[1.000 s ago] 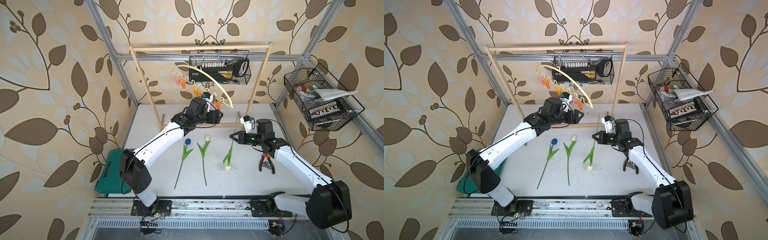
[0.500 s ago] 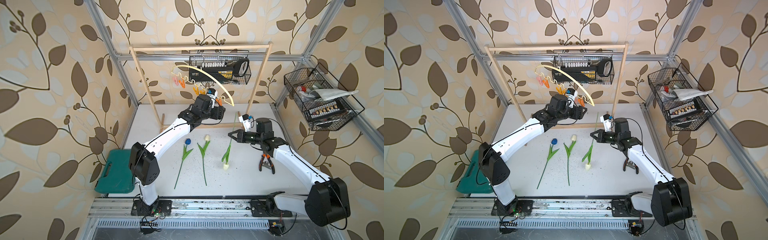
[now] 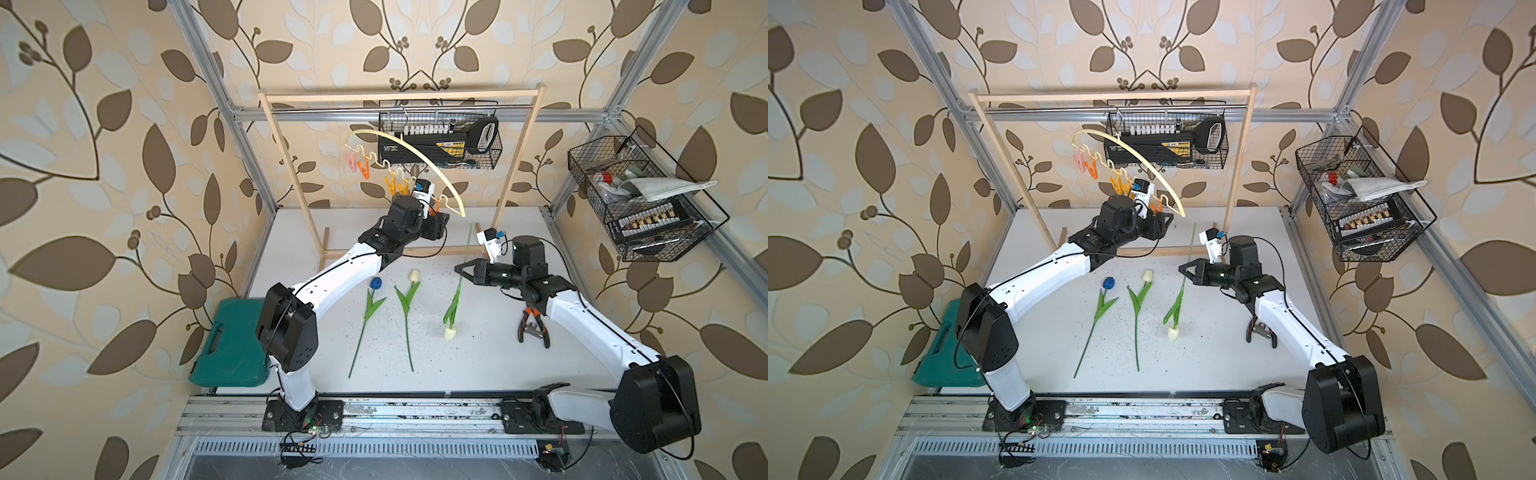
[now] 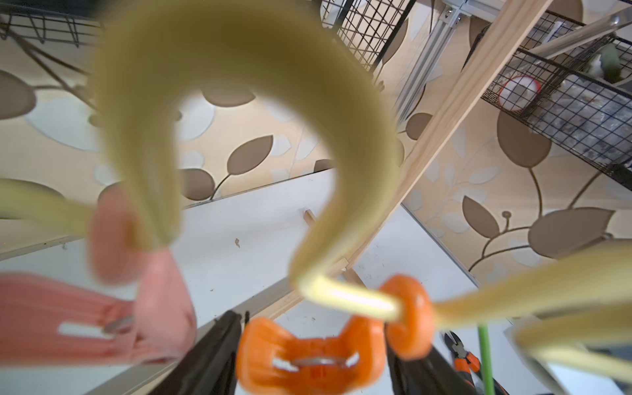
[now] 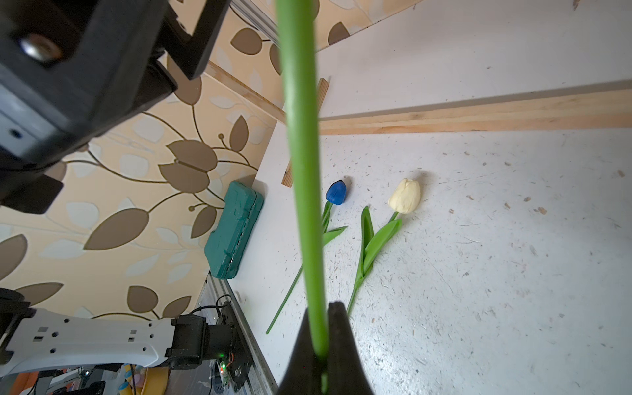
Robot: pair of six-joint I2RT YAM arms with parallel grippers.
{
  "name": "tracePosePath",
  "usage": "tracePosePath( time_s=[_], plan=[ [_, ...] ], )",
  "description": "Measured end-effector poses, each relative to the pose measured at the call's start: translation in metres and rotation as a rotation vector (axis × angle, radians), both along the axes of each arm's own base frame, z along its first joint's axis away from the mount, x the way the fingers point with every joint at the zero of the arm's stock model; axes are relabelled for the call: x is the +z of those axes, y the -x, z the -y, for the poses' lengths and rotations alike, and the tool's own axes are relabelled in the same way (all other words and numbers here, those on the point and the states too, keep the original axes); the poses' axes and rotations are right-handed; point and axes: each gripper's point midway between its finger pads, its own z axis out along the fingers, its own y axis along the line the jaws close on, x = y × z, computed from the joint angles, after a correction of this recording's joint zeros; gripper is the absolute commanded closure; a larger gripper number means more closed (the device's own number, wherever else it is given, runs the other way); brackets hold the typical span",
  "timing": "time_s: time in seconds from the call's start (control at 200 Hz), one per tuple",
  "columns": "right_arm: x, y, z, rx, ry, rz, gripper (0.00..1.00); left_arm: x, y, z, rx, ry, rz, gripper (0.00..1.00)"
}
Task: Dry the flowers on a clothes hanger
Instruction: Open the clamp at the hanger.
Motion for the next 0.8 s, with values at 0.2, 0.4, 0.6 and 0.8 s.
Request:
tracePosePath(
  time_s=[0.2, 0.4, 0.6, 0.8],
  plan=[
    [0.002, 0.001, -0.001, 0.008, -0.009, 0.000, 1.00, 0.014, -0.002, 0.000, 0.004, 0.031, 0.055, 0.32],
    [0.003, 0.002, -0.002, 0.013, -0.015, -0.001, 1.00, 0.031, 0.002, -0.003, 0.001, 0.054, 0.097, 0.33],
    [0.003, 0.002, -0.002, 0.013, -0.018, 0.000, 1.00, 0.039, 0.003, -0.004, 0.000, 0.062, 0.119, 0.38],
    [0.003, 0.002, -0.003, 0.016, -0.020, -0.001, 1.00, 0.039, 0.003, -0.004, 0.000, 0.060, 0.119, 0.43]
  ],
)
